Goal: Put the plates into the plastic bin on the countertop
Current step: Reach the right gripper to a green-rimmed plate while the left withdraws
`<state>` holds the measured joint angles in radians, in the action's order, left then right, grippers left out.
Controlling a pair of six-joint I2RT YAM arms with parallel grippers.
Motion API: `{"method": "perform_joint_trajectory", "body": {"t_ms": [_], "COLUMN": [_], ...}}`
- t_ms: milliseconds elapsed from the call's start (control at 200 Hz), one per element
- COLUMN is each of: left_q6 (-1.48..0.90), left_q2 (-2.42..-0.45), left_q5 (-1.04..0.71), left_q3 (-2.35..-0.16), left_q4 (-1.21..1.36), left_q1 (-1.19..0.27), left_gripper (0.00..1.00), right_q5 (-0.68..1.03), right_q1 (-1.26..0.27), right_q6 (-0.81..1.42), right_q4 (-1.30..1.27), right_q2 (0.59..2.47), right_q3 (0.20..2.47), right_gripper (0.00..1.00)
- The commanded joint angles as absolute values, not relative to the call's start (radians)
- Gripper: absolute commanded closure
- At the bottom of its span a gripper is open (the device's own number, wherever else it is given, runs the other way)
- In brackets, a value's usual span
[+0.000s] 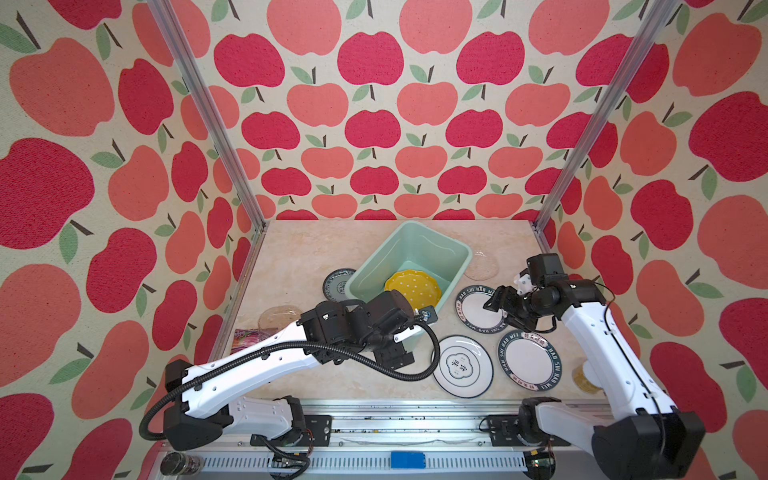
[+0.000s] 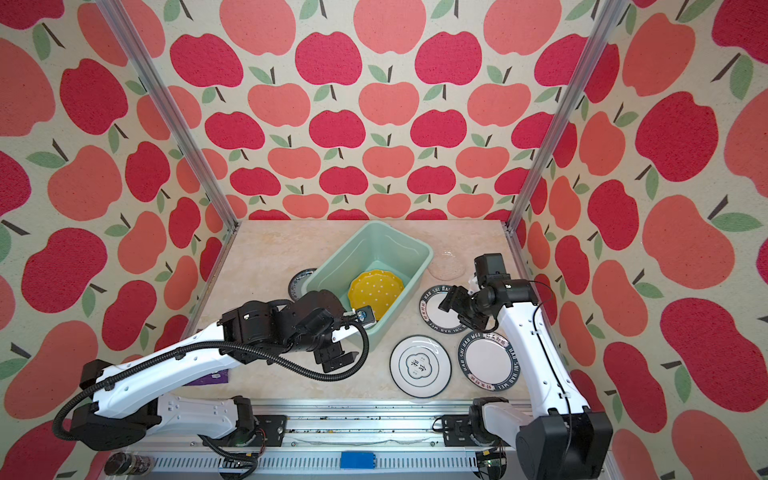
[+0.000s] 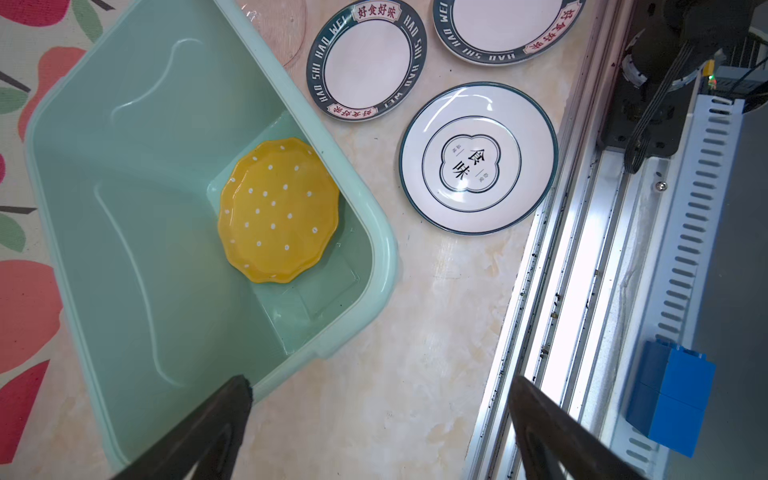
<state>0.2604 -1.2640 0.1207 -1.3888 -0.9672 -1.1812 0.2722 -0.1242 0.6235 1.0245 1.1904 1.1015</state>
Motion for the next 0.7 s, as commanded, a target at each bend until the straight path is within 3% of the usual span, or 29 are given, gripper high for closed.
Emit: {"method": "perform_joint_trajectory", "body": {"t_ms": [0,530,695], "left_q6": [0.32,0.353,0.304], "left_q2": [-1.289,-1.635,-1.756], "left_q5": [0.084,-0.072,-0.043], "left_q3": [-1.447,-1.565,-1.664], "left_q4": [-0.899,-0.655,-0.648], "left_q1": [-1.197,-1.216,-1.216], "left_gripper": [0.01,0.01,0.01], "right_q5": [0.316,0.318,0.378], "right_q1": [-0.052,0.166,0.226], "right_q6": [0.579,0.296,0.264], "right_q4": [0.949,0.754,0.68], "right_q2": [1.239,1.541,1.612], "right_q3": [1.065,1.059,1.06], "right_gripper": [0.26,0.21,0.23]}}
